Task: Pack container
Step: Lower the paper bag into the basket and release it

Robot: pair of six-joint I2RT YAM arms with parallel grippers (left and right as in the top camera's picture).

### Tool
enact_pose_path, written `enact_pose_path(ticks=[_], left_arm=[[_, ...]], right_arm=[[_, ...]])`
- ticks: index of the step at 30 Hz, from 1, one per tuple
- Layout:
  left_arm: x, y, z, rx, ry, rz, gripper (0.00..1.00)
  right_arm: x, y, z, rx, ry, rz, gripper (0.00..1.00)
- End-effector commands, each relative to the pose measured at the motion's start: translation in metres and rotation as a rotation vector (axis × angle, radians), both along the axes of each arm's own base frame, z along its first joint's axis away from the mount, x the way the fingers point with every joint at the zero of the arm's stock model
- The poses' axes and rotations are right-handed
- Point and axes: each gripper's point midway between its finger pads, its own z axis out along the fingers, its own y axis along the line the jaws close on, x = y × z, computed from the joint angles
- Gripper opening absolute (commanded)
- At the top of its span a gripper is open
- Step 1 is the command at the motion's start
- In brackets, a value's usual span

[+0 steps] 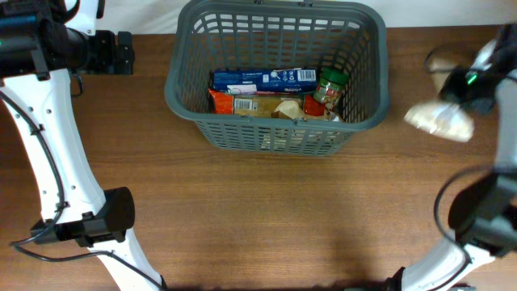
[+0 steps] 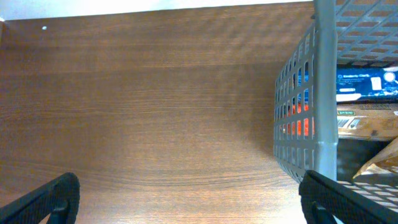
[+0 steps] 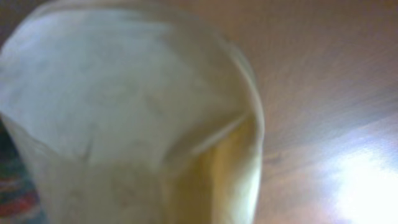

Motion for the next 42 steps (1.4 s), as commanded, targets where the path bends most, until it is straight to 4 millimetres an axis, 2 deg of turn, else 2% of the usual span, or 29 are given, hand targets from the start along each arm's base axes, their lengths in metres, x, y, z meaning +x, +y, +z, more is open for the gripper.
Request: enact_pose_path(ticks=[1,4,5,6,7,8,10,12,13,17,19,20,24,25,28,34,35,36,37,38,40,41,42], left_arm=[[0.000,-0.001,0.000,-0.019,-0.003,0.005,0.99],[0.000,-0.001,0.000,-0.019,-0.003,0.005,0.99],[0.000,-0.001,0.000,-0.019,-0.003,0.005,0.99],[0.000,-0.001,0.000,-0.019,-0.003,0.005,0.99],[0.000,-0.001,0.000,-0.019,-0.003,0.005,0.99],[0.000,-0.001,0.000,-0.019,-0.003,0.005,0.99],[0.000,-0.001,0.000,-0.019,-0.003,0.005,0.99],[0.000,-0.001,0.000,-0.019,-0.003,0.005,0.99],[0.000,-0.001,0.000,-0.019,-0.003,0.005,0.99],[0.000,-0.001,0.000,-0.019,-0.003,0.005,0.99],[0.000,-0.001,0.000,-0.019,-0.003,0.005,0.99],[0.000,-0.001,0.000,-0.019,-0.003,0.005,0.99],[0.000,-0.001,0.000,-0.019,-0.003,0.005,0.99],[0.000,-0.001,0.000,-0.019,-0.003,0.005,0.99],[0.000,-0.001,0.000,-0.019,-0.003,0.005,0.99],[0.000,-0.001,0.000,-0.019,-0.003,0.005,0.99],[0.000,-0.001,0.000,-0.019,-0.003,0.005,0.99],[0.000,-0.001,0.000,-0.019,-0.003,0.005,0.99],[0.000,-0.001,0.000,-0.019,-0.003,0.005,0.99],[0.000,-0.001,0.000,-0.019,-0.003,0.005,0.99],[0.000,-0.001,0.000,-0.019,-0.003,0.005,0.99],[0.000,-0.001,0.000,-0.019,-0.003,0.005,0.99],[0.000,-0.001,0.000,-0.019,-0.003,0.005,0.99]], right_arm=[[-0.004,0.043,0.138,-0.084,-0.314,0.092,0.04],[-0.008,0.086,0.184,-0.104,-0.425,0.191,0.04],[-0.009,0.106,0.195,-0.106,-0.456,0.240,0.04],[-0.010,0.135,0.204,-0.097,-0.486,0.310,0.04],[-0.010,0.157,0.206,-0.092,-0.498,0.366,0.04],[-0.010,0.190,0.207,-0.090,-0.511,0.460,0.04],[-0.008,0.234,0.200,-0.086,-0.513,0.588,0.04],[-0.002,0.283,0.184,-0.087,-0.500,0.718,0.04],[0.007,0.314,0.164,-0.096,-0.473,0.777,0.04],[0.031,0.361,0.100,-0.118,-0.362,0.847,0.04],[0.040,0.380,0.055,-0.107,-0.274,0.882,0.04],[0.042,0.391,0.025,-0.100,-0.211,0.904,0.04],[0.029,0.422,-0.040,-0.015,-0.053,0.987,0.04],[0.026,0.427,-0.048,-0.005,-0.033,0.999,0.04],[0.020,0.439,-0.064,0.006,-0.001,1.025,0.04],[-0.005,0.469,-0.066,-0.021,0.006,1.141,0.05],[-0.006,0.469,-0.067,-0.039,0.006,1.150,0.31],[-0.004,0.465,-0.068,-0.067,0.009,1.140,0.90],[-0.004,0.463,-0.067,-0.079,0.012,1.128,0.99],[-0.001,0.455,-0.066,-0.097,0.019,1.100,1.00],[0.004,0.440,-0.057,-0.109,0.018,1.068,0.99],[0.008,0.430,-0.048,-0.113,0.008,1.048,0.97],[0.015,0.412,-0.030,-0.116,-0.015,1.009,0.92]])
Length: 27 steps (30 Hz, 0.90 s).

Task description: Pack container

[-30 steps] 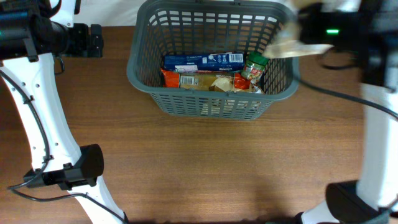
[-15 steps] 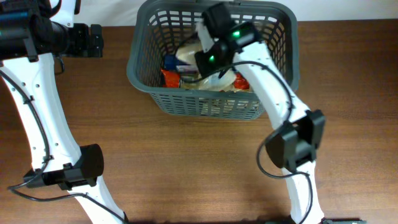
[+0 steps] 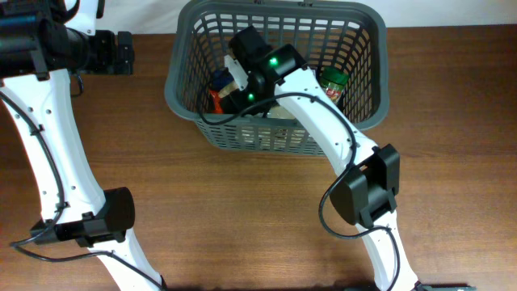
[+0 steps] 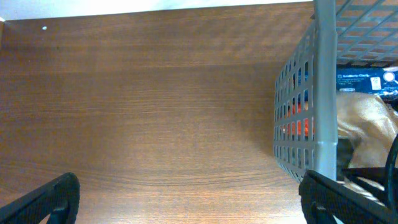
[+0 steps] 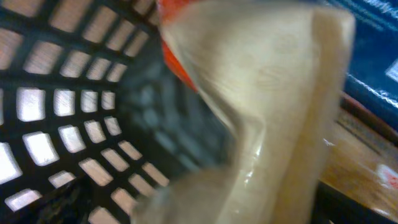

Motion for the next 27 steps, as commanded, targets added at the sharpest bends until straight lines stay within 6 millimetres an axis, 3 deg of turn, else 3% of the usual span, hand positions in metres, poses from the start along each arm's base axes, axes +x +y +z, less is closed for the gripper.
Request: enact_pose_path(ticks=[1,4,5,9,13,17,22,24,25,27], left_arm=[[0.000,-0.001,0.000,-0.019,-0.003,0.005,0.99],[0.000,-0.001,0.000,-0.019,-0.003,0.005,0.99],[0.000,-0.001,0.000,-0.019,-0.003,0.005,0.99],[0.000,-0.001,0.000,-0.019,-0.003,0.005,0.99],[0.000,-0.001,0.000,-0.019,-0.003,0.005,0.99],[0.000,-0.001,0.000,-0.019,-0.003,0.005,0.99],[0.000,-0.001,0.000,-0.019,-0.003,0.005,0.99],[0.000,-0.001,0.000,-0.019,-0.003,0.005,0.99],[0.000,-0.001,0.000,-0.019,-0.003,0.005,0.99],[0.000,-0.001,0.000,-0.019,-0.003,0.005,0.99]], right_arm=[[0.023,-0.048,0.059,0.018,-0.104,-0.101,0.89],[0.040,-0.095,0.119,0.075,-0.203,-0.218,0.86],[0.044,-0.117,0.147,0.100,-0.258,-0.266,0.86],[0.039,-0.193,0.243,0.175,-0.464,-0.420,0.86],[0.007,-0.247,0.303,0.185,-0.606,-0.521,0.87],[-0.023,-0.285,0.326,0.090,-0.680,-0.629,0.86],[-0.074,-0.299,0.370,0.090,-0.800,-0.670,0.86],[-0.119,-0.302,0.401,0.121,-0.893,-0.677,0.86],[-0.152,-0.310,0.418,0.118,-0.955,-0.704,0.86],[-0.199,-0.321,0.437,0.119,-1.044,-0.746,0.86]])
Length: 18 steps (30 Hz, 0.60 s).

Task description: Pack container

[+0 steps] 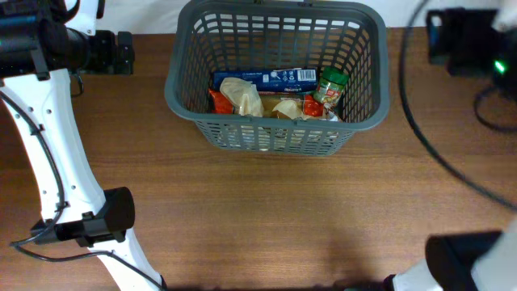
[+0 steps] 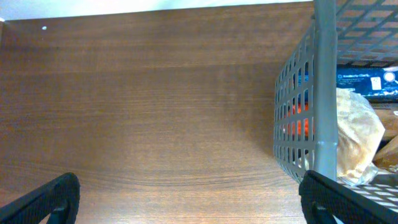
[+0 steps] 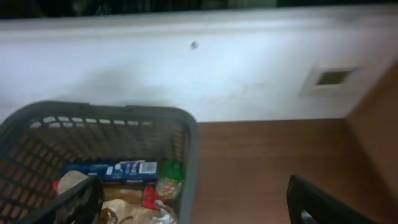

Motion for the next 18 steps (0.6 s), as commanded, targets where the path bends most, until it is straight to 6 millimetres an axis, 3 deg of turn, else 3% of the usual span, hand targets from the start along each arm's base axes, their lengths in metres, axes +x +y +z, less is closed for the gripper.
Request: enact_pose_path(ticks=[1,2,3,6,7,11,14,18], left_arm=[[0.000,-0.001,0.000,-0.019,-0.003,0.005,0.99],[0.000,-0.001,0.000,-0.019,-0.003,0.005,0.99],[0.000,-0.001,0.000,-0.019,-0.003,0.005,0.99],[0.000,-0.001,0.000,-0.019,-0.003,0.005,0.99],[0.000,-0.001,0.000,-0.019,-0.003,0.005,0.99],[0.000,-0.001,0.000,-0.019,-0.003,0.005,0.99],[0.000,-0.001,0.000,-0.019,-0.003,0.005,0.99],[0.000,-0.001,0.000,-0.019,-0.003,0.005,0.99]], right_arm=[[-0.112,-0.028,0.054,-0.018,-0.227,-0.127,0.86],[-0.136,-0.033,0.060,-0.020,-0.265,-0.149,0.86],[-0.177,-0.037,0.062,-0.017,-0.315,-0.163,0.86],[-0.232,-0.038,0.041,0.005,-0.322,-0.161,0.87],[-0.240,-0.039,0.035,0.026,-0.318,-0.166,0.87],[-0.248,-0.039,0.015,0.057,-0.280,-0.176,1.00],[-0.242,-0.038,0.015,0.058,-0.273,-0.171,0.99],[-0.236,-0.017,0.015,0.090,-0.264,-0.056,0.99]])
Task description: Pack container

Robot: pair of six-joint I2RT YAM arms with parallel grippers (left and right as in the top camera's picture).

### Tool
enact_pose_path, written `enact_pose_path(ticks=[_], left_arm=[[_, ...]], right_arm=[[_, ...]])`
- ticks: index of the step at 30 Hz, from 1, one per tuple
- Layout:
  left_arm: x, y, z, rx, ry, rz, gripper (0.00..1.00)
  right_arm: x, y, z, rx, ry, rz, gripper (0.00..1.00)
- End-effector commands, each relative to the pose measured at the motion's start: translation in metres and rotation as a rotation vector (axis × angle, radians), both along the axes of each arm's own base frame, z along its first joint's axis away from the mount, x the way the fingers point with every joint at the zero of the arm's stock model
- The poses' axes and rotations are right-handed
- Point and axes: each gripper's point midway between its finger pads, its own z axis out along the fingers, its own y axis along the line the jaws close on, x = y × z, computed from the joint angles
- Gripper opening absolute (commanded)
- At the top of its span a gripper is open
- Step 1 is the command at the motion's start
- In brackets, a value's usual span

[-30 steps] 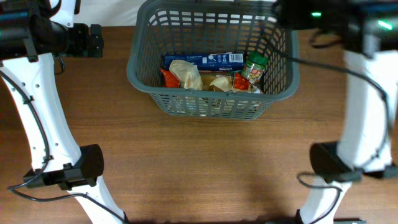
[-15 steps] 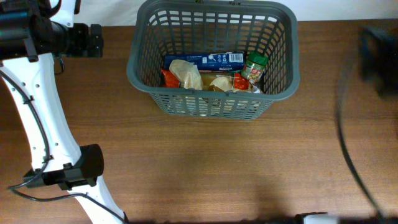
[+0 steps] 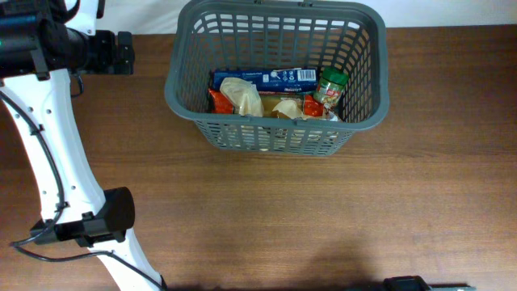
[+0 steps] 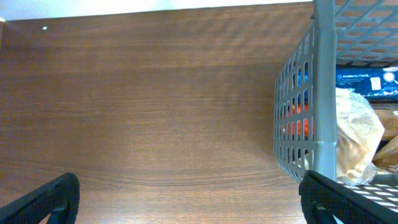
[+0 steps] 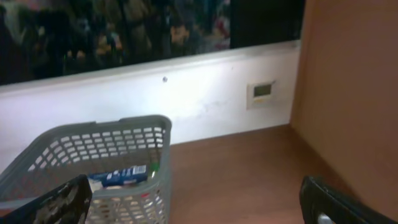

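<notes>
A grey plastic basket (image 3: 275, 129) stands at the back middle of the table. Inside lie a blue box (image 3: 262, 78), a pale crumpled bag (image 3: 242, 95), a green-lidded jar (image 3: 331, 84) and an orange packet (image 3: 216, 100). My left gripper (image 4: 186, 199) hangs open and empty over bare wood just left of the basket wall (image 4: 311, 112), and the pale bag (image 4: 357, 134) shows through the wall. My right gripper (image 5: 199, 202) is open and empty, high and well back from the basket (image 5: 93, 162). The right arm is out of the overhead view.
The wooden table (image 3: 266, 218) stretches in front of and beside the basket. My left arm (image 3: 48, 162) runs down the left side, its gripper (image 3: 123, 51) at the back left. A white wall (image 5: 186, 99) rises behind the table.
My right arm, at the back right corner of the overhead view before, is now gone from it, and its camera sees the basket from farther off. The left arm and basket contents are unchanged.
My right gripper first held the pale bag in the air to the right of the basket. Then it was inside the basket's left part with the bag. After that the bag lay in the basket with the gripper open at the back right, and now farther away.
</notes>
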Motion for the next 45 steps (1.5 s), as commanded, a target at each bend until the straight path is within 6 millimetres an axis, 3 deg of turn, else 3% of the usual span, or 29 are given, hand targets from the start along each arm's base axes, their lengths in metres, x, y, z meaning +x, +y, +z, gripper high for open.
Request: enact_pose_path(ticks=[1,4,11,16,20,23,25,26,30,31,34,38,45], left_arm=[[0.000,-0.001,0.000,-0.019,-0.003,0.005,0.99],[0.000,-0.001,0.000,-0.019,-0.003,0.005,0.99],[0.000,-0.001,0.000,-0.019,-0.003,0.005,0.99],[0.000,-0.001,0.000,-0.019,-0.003,0.005,0.99],[0.000,-0.001,0.000,-0.019,-0.003,0.005,0.99],[0.000,-0.001,0.000,-0.019,-0.003,0.005,0.99],[0.000,-0.001,0.000,-0.019,-0.003,0.005,0.99],[0.000,-0.001,0.000,-0.019,-0.003,0.005,0.99],[0.000,-0.001,0.000,-0.019,-0.003,0.005,0.99],[0.000,-0.001,0.000,-0.019,-0.003,0.005,0.99],[0.000,-0.001,0.000,-0.019,-0.003,0.005,0.99],[0.000,-0.001,0.000,-0.019,-0.003,0.005,0.99],[0.000,-0.001,0.000,-0.019,-0.003,0.005,0.99]], right_arm=[[0.003,0.020,0.000,0.029,0.000,0.111,0.99],[0.003,0.037,-0.002,0.047,0.009,0.208,0.99],[0.000,0.030,-0.019,0.044,0.078,0.167,0.99],[0.016,0.019,-0.046,0.037,0.175,0.090,0.99],[0.027,0.021,-0.053,0.046,0.046,0.081,0.99],[0.040,0.025,-0.087,0.044,-0.062,0.091,0.99],[0.052,0.026,-0.124,0.045,-0.073,0.094,0.99],[0.062,0.027,-0.153,0.049,-0.063,0.101,0.99],[0.089,0.031,-0.237,0.072,-0.011,0.143,0.99],[0.101,0.032,-0.271,0.085,0.026,0.156,0.99],[0.118,0.029,-0.321,0.104,0.100,0.154,0.99],[0.137,0.025,-0.359,0.106,0.111,0.152,0.99],[0.144,0.026,-0.400,0.082,0.157,0.137,0.99]])
